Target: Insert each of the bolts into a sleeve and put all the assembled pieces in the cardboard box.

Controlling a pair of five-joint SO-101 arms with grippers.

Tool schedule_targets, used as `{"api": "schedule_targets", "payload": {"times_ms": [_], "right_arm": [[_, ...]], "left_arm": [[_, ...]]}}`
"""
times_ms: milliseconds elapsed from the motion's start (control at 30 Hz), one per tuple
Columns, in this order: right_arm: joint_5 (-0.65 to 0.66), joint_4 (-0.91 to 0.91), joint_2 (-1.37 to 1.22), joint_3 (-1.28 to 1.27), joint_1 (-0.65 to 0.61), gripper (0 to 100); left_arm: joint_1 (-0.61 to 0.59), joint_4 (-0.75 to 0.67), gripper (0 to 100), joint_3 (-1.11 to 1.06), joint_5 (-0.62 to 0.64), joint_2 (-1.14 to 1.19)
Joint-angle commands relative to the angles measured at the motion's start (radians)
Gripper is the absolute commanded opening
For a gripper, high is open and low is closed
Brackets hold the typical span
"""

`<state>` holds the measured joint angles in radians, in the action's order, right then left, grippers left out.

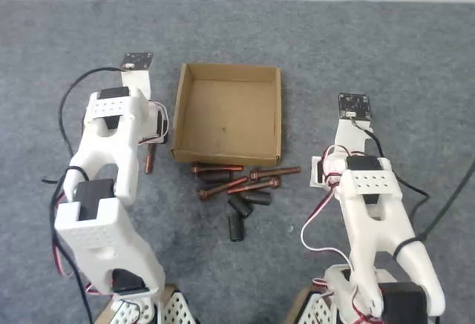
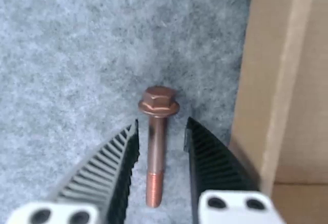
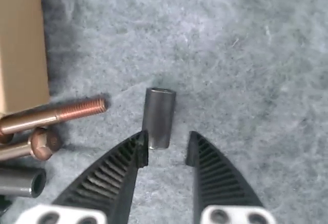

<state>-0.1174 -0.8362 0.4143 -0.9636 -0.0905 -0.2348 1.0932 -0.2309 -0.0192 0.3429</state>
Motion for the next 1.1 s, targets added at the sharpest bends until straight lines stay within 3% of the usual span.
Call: {"api": "schedule_targets", "payload": {"times_ms": [0,233,1067], "right_arm": [[-0.012,0.013,0.047,0.029,0.004,3.8],[-0.02,0.059,0.038,0.017,0.002,10.3],[-0.011,0.163,-0.136,0.066,-0.031,10.2]], "left_arm": [[0.008,-0.005,14,0.053,-0.006,-0.009],[0.008,-0.003,14,0.053,-0.006,-0.009],[0.006,-0.003,14,0.053,-0.006,-0.009]]}}
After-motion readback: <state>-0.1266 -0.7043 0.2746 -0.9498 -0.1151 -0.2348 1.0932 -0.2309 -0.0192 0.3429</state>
